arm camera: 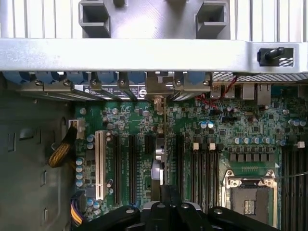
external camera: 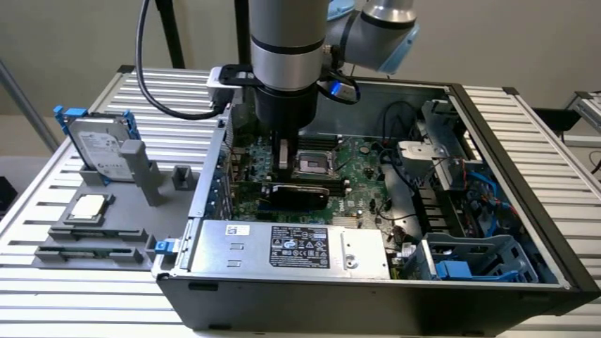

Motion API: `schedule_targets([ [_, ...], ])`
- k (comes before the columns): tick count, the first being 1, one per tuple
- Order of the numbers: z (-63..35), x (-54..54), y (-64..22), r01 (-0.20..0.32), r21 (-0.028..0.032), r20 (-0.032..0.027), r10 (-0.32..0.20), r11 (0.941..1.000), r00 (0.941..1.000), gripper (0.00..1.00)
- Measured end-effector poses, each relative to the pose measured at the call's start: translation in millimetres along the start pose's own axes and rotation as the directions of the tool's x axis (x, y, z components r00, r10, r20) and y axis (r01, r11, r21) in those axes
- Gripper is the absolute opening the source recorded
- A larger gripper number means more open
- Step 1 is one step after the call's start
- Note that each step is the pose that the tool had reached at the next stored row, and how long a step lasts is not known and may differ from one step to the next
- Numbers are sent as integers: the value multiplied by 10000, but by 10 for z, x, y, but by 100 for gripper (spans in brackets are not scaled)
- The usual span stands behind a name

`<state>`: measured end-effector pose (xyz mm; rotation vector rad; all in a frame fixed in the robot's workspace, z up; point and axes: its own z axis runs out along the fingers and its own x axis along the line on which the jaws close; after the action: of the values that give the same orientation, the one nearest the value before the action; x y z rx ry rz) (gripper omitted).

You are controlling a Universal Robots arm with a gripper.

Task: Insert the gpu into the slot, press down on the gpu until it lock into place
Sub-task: 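Insert the gpu into the slot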

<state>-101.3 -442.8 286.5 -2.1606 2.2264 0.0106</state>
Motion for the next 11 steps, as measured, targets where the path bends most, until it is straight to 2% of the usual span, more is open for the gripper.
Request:
schedule_targets([
  [4, 58, -4, 25, 4, 76, -36, -3, 10000, 10000, 11],
  [7, 109, -5, 27, 4, 82, -34, -4, 10000, 10000, 11],
  [11, 114, -6, 27, 4, 78, -38, -4, 10000, 10000, 11],
])
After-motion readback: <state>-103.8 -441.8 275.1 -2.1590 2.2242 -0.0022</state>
